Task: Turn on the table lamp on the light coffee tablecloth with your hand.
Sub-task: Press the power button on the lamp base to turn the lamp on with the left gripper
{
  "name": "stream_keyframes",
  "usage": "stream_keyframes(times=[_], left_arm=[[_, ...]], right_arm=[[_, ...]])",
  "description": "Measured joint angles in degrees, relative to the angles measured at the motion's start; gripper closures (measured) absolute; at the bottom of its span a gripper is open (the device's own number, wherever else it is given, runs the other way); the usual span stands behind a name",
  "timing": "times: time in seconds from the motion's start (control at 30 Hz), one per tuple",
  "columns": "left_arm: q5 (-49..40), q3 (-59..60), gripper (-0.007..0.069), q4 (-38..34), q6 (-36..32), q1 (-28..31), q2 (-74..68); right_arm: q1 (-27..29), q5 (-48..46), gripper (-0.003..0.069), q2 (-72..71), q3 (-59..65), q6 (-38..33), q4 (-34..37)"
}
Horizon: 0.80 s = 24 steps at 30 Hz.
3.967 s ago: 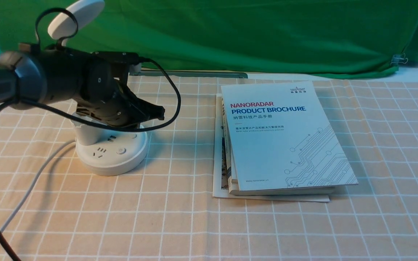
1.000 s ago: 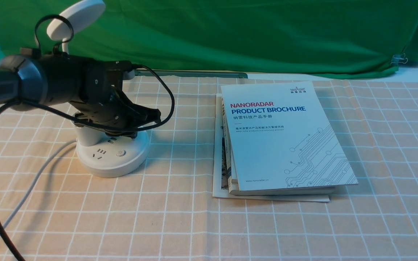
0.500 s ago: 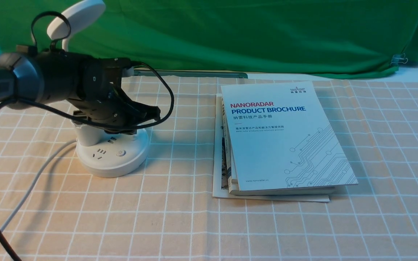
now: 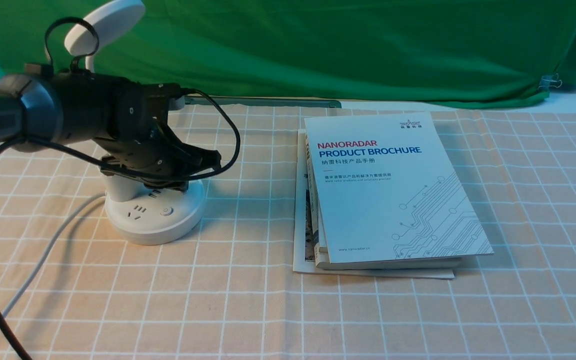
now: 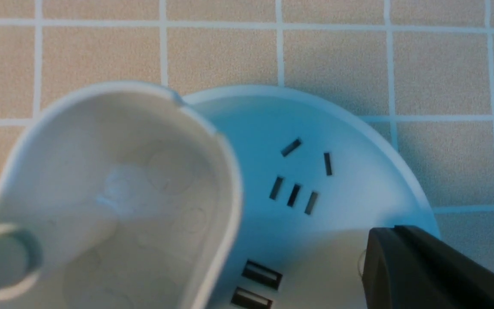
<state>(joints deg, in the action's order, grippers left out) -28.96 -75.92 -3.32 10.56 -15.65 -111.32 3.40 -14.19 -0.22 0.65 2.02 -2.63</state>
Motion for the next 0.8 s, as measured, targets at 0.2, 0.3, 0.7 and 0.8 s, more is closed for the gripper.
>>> stream_keyframes(times=[0.2, 0.3, 0.7, 0.8], left_arm=[[0.0, 0.0, 0.0624, -0.7, 0.0, 0.0, -0.3], [-0.1, 0.0, 0.0624, -2.0, -0.2, 0.0, -0.3], [0.2, 0.0, 0.0624, -2.3, -0.3, 0.0, -0.3], [0.2, 0.0, 0.0624, -2.1, -0.3, 0.0, -0.3]], right_arm=[[0.0, 0.0, 0.0418, 0.0, 0.0, 0.0, 0.0], [0.0, 0.0, 0.0418, 0.0, 0.0, 0.0, 0.0], [0.0, 0.0, 0.0418, 0.0, 0.0, 0.0, 0.0], [0.0, 0.0, 0.0418, 0.0, 0.0, 0.0, 0.0]])
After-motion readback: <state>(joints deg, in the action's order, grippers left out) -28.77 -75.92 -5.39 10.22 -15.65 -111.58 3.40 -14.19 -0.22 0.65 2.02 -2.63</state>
